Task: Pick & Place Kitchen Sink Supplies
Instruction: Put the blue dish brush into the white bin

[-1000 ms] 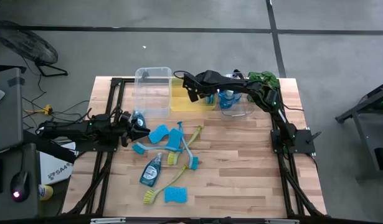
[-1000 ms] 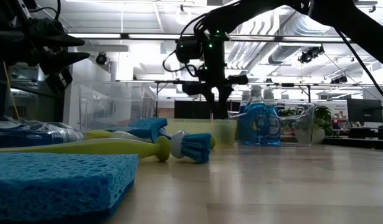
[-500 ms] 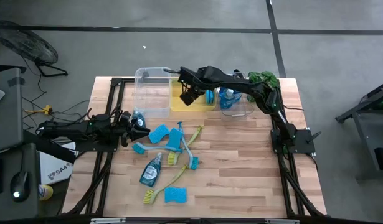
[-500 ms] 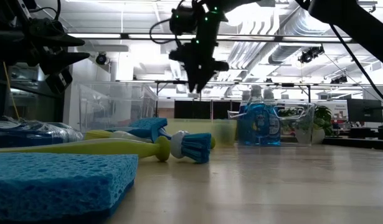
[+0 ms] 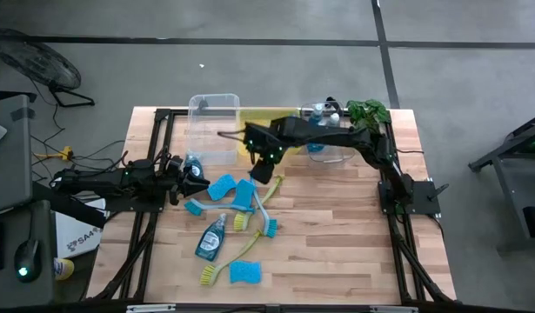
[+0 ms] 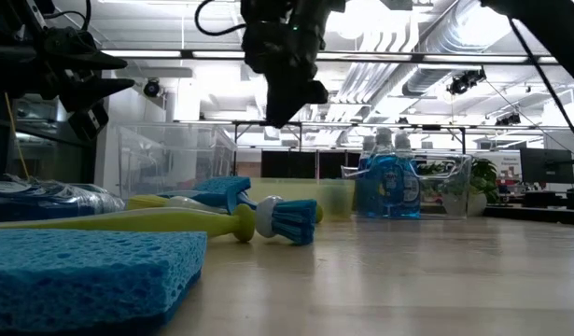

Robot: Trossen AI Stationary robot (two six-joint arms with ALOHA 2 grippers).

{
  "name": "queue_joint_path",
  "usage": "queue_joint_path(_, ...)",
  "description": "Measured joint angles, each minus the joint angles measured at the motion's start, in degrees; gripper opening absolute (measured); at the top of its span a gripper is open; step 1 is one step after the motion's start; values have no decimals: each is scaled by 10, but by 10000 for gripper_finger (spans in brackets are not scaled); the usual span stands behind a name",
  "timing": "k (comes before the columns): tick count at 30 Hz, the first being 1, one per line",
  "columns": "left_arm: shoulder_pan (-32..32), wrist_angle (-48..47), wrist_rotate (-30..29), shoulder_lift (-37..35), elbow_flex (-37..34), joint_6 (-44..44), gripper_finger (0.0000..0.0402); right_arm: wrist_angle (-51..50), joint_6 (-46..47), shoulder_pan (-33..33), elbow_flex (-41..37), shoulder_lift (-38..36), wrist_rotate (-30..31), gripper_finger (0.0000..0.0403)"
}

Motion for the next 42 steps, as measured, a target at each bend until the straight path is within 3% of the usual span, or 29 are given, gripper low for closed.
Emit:
queue_joint_path(12, 0, 0, 0, 0, 0, 0, 105, 180, 89, 75, -245, -119, 3, 114)
queue_joint_path(17, 0, 0, 0, 0, 0, 0, 105, 244, 164, 100, -318, -135, 63, 114)
queue_joint_path(23, 0, 0, 0, 0, 0, 0, 105, 267, 216, 114, -333, -132, 157, 134)
queue_joint_path(25, 0, 0, 0, 0, 0, 0, 105, 272, 235, 114, -333, -128, 162, 148)
queue_joint_path(34, 0, 0, 0, 0, 0, 0, 105, 324, 284, 110, -333, -87, 111, 219)
queue_joint_path(42, 0, 0, 0, 0, 0, 0, 105, 376, 288, 113, -333, -62, 69, 227)
